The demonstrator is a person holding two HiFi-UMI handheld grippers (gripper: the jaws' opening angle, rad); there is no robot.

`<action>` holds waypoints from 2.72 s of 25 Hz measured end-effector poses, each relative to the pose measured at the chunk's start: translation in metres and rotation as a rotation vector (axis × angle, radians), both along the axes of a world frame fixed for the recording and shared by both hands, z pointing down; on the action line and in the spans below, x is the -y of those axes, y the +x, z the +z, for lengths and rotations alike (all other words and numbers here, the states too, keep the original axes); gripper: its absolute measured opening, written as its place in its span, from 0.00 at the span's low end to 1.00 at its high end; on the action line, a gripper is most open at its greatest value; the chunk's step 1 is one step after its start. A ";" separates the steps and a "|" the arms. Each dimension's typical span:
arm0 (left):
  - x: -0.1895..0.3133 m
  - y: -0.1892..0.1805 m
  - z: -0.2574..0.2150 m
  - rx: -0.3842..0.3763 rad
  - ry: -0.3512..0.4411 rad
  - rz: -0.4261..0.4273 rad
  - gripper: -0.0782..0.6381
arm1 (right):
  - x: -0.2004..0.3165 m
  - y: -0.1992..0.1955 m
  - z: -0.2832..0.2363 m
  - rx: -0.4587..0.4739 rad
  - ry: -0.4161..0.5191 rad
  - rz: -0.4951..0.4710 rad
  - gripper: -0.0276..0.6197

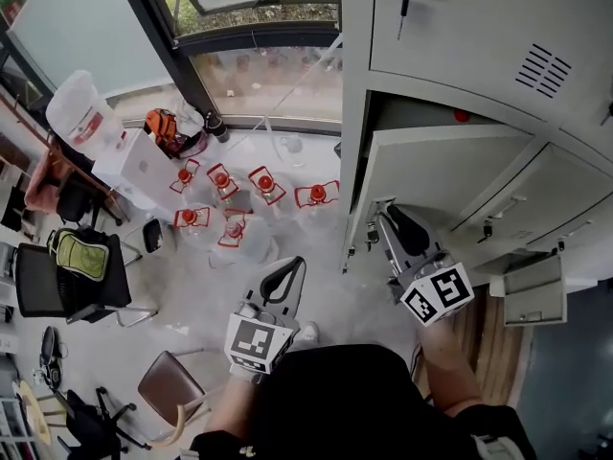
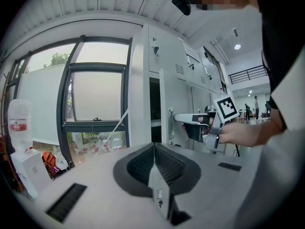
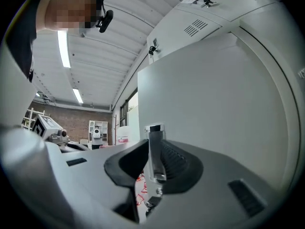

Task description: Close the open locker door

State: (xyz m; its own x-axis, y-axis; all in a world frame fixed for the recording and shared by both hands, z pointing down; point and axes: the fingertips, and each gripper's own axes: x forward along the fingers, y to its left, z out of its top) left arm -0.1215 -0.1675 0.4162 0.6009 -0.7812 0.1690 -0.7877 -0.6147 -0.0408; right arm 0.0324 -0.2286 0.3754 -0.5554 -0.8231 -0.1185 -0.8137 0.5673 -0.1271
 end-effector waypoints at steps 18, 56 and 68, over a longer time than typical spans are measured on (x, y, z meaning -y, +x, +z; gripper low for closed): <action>0.017 -0.011 0.010 0.022 -0.023 -0.038 0.14 | 0.063 0.019 0.026 -0.016 -0.067 0.093 0.18; -0.010 0.039 0.028 0.000 -0.061 0.216 0.14 | -0.044 0.061 0.061 -0.065 -0.207 0.284 0.10; -0.028 0.111 0.043 -0.004 -0.093 0.454 0.14 | -0.121 0.097 0.079 -0.093 -0.257 0.432 0.10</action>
